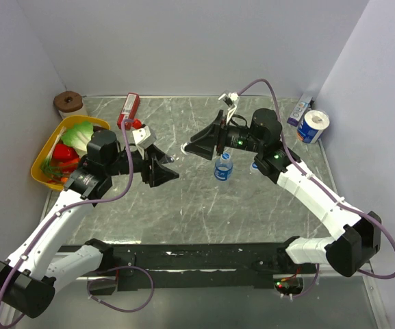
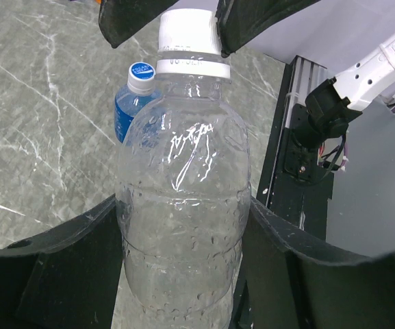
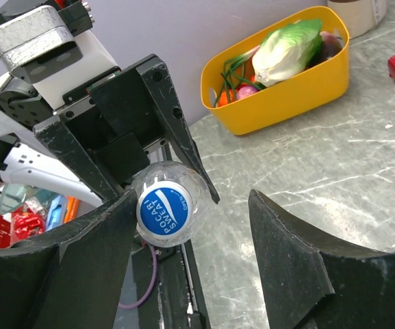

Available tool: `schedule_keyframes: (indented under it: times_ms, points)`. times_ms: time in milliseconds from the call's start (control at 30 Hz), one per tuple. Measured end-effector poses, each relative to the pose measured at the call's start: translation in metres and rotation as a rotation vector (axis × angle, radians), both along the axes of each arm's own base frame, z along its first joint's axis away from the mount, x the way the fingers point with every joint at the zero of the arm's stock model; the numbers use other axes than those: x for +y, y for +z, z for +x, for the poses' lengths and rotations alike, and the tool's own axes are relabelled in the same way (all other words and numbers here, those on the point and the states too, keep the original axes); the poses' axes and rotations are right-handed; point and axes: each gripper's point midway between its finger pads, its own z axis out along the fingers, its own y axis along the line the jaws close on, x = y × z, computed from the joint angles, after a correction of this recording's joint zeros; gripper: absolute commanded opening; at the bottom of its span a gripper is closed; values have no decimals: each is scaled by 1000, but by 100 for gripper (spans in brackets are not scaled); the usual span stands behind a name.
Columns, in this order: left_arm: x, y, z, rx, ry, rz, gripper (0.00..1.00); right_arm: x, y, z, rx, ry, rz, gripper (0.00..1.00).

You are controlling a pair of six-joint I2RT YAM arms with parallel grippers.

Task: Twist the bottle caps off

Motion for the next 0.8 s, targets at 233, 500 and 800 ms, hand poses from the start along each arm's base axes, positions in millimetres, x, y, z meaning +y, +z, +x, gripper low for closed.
schedule_keyframes:
  times_ms: [233, 500, 800]
  points:
    - [0, 0, 0, 0, 0, 0, 47, -3, 0, 0, -7, -14, -10, 73]
    - [0, 1, -1, -6, 0, -1, 46, -5, 0, -2, -12, -20, -17, 73]
    - [1, 3, -1, -13, 1, -3, 46, -8, 0, -5, -23, -27, -22, 73]
